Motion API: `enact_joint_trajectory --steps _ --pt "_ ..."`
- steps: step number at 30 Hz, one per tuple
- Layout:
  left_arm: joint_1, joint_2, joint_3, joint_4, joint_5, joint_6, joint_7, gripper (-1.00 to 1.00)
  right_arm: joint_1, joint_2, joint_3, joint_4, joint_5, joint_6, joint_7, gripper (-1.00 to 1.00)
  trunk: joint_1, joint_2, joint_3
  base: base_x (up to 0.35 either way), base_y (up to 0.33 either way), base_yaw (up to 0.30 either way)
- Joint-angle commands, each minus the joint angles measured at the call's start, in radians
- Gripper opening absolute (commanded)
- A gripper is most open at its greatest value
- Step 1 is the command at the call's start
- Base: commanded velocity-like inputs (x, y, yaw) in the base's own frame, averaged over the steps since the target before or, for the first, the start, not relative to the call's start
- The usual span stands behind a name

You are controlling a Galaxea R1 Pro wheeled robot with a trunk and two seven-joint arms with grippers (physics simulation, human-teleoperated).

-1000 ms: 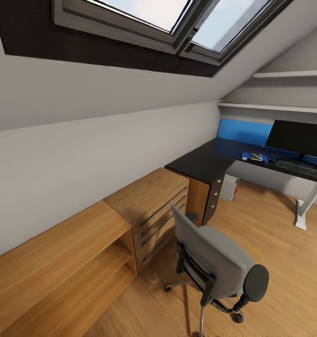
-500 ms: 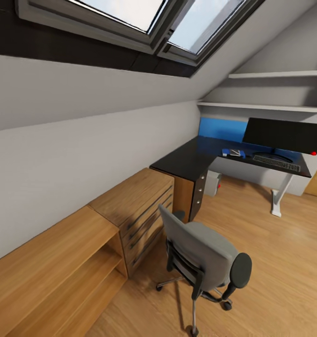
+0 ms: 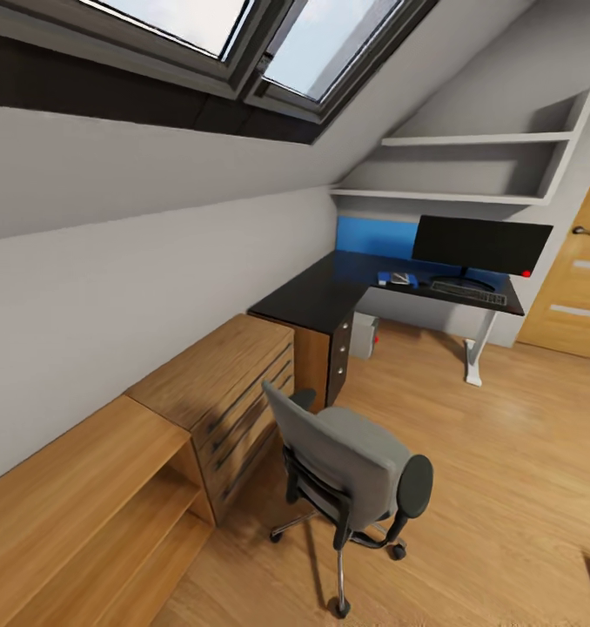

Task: In the bedroom, organize the workspace by keeping the computer under the desk, ensuring the monitor is on the desk, placing the keyboard on the desk next to the monitor, placing the mouse on the desk next to the keyboard, moving the folder from the swivel chair onto the desk next to the mouse, stacking the notebook on top of the folder with the pen on top of the notebook, and positioning the swivel chair next to the desk.

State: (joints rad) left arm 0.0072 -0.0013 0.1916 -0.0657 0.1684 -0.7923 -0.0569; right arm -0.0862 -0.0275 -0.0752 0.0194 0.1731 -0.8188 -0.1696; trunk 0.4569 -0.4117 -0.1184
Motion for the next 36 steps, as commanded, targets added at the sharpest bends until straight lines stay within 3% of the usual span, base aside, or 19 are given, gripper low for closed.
enact_joint_trajectory --steps 1,14,30,36 --pt "0.0 0.0 0.0 -0.002 0.008 -0.001 -0.006 1.0 -0.001 0.0 -0.008 0.002 0.011 -0.004 -0.004 1.0 0.001 -0.002 -0.002 0.0 0.0 -0.216" --pt "0.0 0.0 0.0 -0.002 0.008 -0.001 -0.006 1.0 -0.001 0.0 -0.009 0.002 0.01 -0.003 -0.004 1.0 0.001 -0.002 -0.018 0.0 0.011 -0.135" --pt "0.0 0.0 0.001 -0.002 0.008 -0.002 -0.006 1.0 -0.001 -0.001 -0.009 0.002 0.009 -0.003 -0.004 1.0 0.001 -0.002 -0.03 0.0 0.26 -0.212" --pt "0.0 0.0 0.0 -0.002 0.008 -0.001 -0.006 1.0 -0.001 -0.001 -0.009 0.002 0.009 -0.003 -0.004 1.0 0.001 -0.002 -0.03 0.0 0.081 -0.252"
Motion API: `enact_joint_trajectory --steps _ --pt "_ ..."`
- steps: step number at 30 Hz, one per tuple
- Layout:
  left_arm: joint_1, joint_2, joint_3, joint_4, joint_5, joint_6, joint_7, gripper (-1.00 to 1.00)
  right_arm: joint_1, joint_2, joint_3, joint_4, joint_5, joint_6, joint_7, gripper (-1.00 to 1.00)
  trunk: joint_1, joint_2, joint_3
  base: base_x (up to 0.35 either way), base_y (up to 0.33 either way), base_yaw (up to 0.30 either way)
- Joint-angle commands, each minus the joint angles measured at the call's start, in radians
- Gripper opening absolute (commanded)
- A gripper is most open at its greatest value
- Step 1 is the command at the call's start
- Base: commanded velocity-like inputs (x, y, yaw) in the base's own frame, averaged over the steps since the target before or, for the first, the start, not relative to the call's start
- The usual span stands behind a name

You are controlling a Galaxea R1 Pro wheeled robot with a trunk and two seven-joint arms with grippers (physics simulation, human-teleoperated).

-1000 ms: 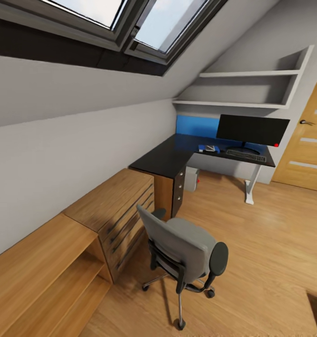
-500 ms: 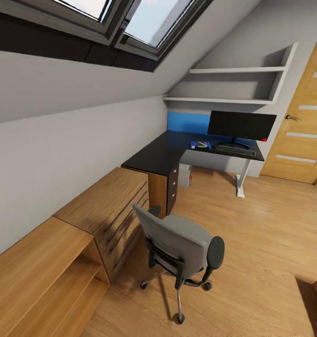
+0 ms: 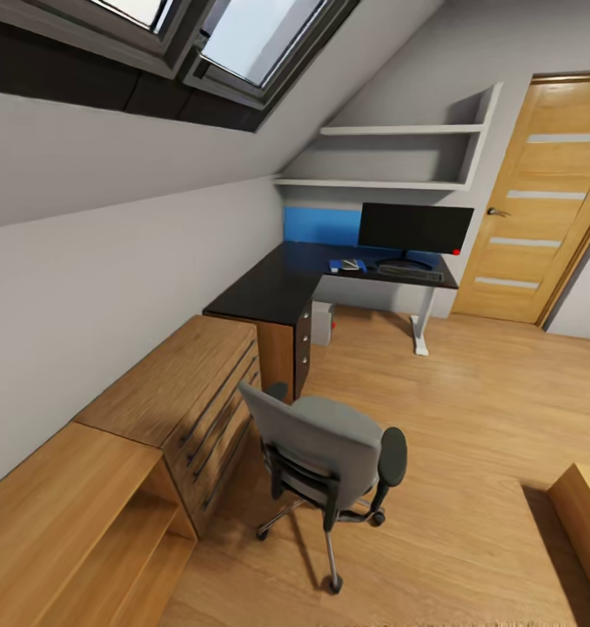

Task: In the bedroom, organize the workspace by keeping the computer under the desk, ensuring the monitor is on the desk, placing the keyboard on the desk next to the monitor, placing the mouse on the desk next to the keyboard, moving the folder from the swivel chair onto the desk next to the mouse, stacking the notebook on top of the folder with the pen on top of the notebook, and positioning the swivel chair next to the desk.

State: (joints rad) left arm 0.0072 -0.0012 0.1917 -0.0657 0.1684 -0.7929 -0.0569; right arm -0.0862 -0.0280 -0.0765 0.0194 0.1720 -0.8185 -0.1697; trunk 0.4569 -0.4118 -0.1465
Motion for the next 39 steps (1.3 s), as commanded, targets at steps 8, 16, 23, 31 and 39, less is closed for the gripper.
enact_joint_trajectory --steps 8,16,23,31,39 --pt "0.0 0.0 0.0 -0.002 0.008 0.0 -0.006 1.0 -0.001 0.0 -0.008 0.002 0.011 -0.003 -0.004 1.0 0.001 -0.002 -0.002 0.0 0.007 -0.256" --pt "0.0 0.0 0.0 -0.002 0.008 0.0 -0.006 1.0 -0.001 0.0 -0.007 0.002 0.011 -0.002 -0.004 1.0 0.001 -0.002 -0.002 0.0 0.003 -0.257" --pt "0.0 0.0 -0.001 -0.002 0.008 0.0 -0.006 1.0 -0.001 0.0 -0.008 0.002 0.011 -0.002 -0.004 1.0 0.001 -0.002 -0.002 0.0 0.188 -0.257" --pt "0.0 0.0 -0.001 -0.002 0.008 0.0 -0.006 1.0 -0.001 0.0 -0.008 0.002 0.011 -0.002 -0.004 1.0 0.001 -0.002 -0.002 0.0 0.04 -0.204" --pt "0.0 0.0 -0.001 -0.002 0.008 0.0 -0.006 1.0 -0.001 0.002 -0.008 0.002 0.011 -0.002 -0.004 1.0 0.001 -0.002 -0.002 0.0 0.003 -0.029"
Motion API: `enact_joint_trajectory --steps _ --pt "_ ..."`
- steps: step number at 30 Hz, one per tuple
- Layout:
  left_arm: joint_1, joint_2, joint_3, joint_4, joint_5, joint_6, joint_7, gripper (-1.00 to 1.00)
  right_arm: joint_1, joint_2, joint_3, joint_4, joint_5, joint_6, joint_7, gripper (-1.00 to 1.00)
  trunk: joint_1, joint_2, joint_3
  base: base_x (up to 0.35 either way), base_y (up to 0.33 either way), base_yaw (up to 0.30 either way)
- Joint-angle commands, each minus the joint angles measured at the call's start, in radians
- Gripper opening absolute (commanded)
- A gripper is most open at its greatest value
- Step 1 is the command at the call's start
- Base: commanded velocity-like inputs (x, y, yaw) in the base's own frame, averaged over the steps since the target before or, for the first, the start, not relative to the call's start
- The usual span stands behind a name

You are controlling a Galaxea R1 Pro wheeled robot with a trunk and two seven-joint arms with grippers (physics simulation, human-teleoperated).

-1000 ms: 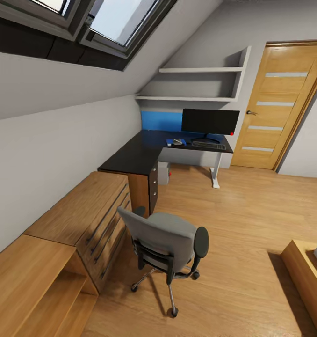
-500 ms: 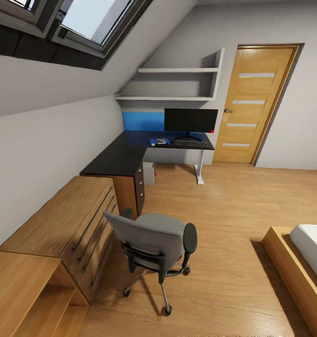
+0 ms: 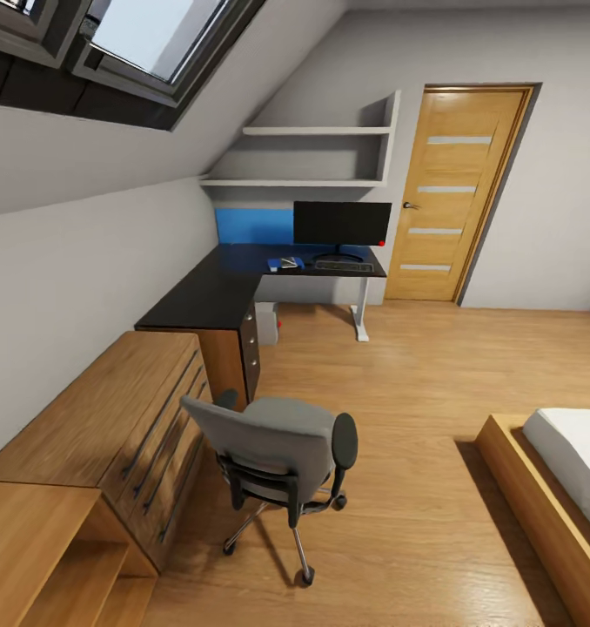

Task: In the bedroom, organize the workspace by keeping the computer under the desk, ensuring the monitor is on the desk, placing the keyboard on the desk next to the monitor, placing the mouse on the desk next to the keyboard, moving the folder from the swivel chair onto the desk next to the mouse, stacking the notebook on top of the folder with the pen on top of the notebook, and positioning the swivel chair next to the desk.

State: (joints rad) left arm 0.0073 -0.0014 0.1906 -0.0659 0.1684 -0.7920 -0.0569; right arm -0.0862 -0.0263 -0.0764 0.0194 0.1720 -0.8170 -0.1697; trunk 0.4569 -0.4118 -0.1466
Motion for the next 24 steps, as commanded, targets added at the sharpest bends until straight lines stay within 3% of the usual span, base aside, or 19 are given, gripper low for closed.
enact_joint_trajectory --steps 1,13,24 --pt "0.0 0.0 0.0 -0.002 0.008 -0.001 -0.006 1.0 -0.001 0.0 -0.008 0.002 0.011 -0.004 -0.004 1.0 0.001 -0.002 -0.002 0.0 0.0 -0.005" --pt "0.0 0.0 0.0 -0.002 0.008 -0.001 -0.006 1.0 -0.001 0.001 -0.008 0.002 0.011 -0.004 -0.004 1.0 0.001 -0.002 -0.002 0.0 0.197 -0.001" --pt "0.0 0.0 0.0 -0.002 0.008 0.0 -0.006 1.0 -0.001 0.003 -0.007 0.002 0.011 -0.004 -0.004 1.0 0.001 -0.002 -0.002 0.0 0.034 0.0"
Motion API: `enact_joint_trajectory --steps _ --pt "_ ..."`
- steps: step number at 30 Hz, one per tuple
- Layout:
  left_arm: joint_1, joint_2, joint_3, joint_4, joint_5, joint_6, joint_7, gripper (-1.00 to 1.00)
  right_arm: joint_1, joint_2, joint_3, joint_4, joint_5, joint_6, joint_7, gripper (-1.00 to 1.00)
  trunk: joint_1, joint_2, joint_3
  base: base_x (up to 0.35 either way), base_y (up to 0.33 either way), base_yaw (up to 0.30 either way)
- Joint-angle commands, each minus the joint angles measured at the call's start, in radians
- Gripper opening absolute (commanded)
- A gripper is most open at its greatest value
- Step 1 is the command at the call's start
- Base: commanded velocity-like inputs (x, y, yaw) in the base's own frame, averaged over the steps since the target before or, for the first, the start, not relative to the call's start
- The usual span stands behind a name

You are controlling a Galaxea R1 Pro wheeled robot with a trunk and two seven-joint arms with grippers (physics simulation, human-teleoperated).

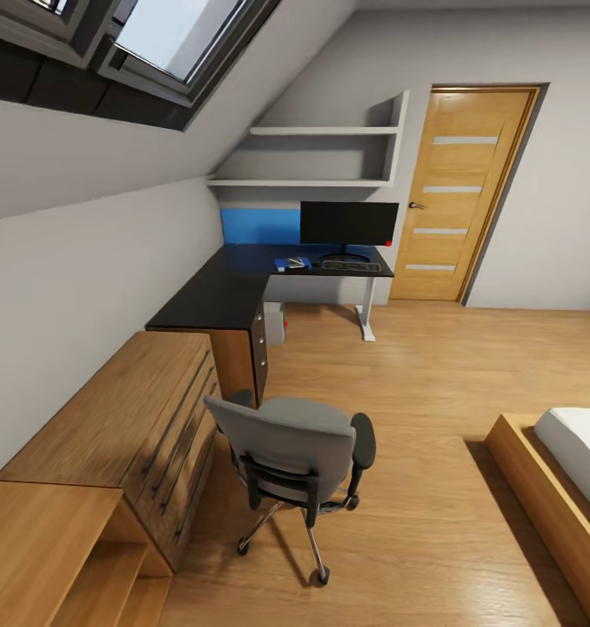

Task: In the bedroom, organize the workspace by keeping the computer under the desk, ensuring the monitor is on the desk, placing the keyboard on the desk next to the monitor, placing the mouse on the desk next to the keyboard, moving the folder from the swivel chair onto the desk next to the mouse, stacking the notebook on top of the folder with the pen on top of the notebook, and positioning the swivel chair next to the desk.

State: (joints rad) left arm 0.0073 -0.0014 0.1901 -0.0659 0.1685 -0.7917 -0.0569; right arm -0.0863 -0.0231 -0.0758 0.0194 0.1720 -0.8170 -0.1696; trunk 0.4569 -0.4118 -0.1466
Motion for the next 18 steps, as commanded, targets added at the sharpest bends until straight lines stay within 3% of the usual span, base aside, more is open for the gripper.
enact_joint_trajectory --steps 1,18 --pt "0.0 0.0 0.0 -0.002 0.008 -0.001 -0.006 1.0 -0.001 0.0 -0.007 0.002 0.011 -0.003 -0.004 1.0 0.001 -0.002 -0.002 0.0 0.002 0.0" --pt "0.0 -0.013 -0.001 -0.011 0.005 -0.001 -0.004 1.0 -0.001 -0.004 -0.009 0.001 0.011 -0.002 -0.004 1.0 0.001 -0.002 -0.002 0.0 0.0 0.0"
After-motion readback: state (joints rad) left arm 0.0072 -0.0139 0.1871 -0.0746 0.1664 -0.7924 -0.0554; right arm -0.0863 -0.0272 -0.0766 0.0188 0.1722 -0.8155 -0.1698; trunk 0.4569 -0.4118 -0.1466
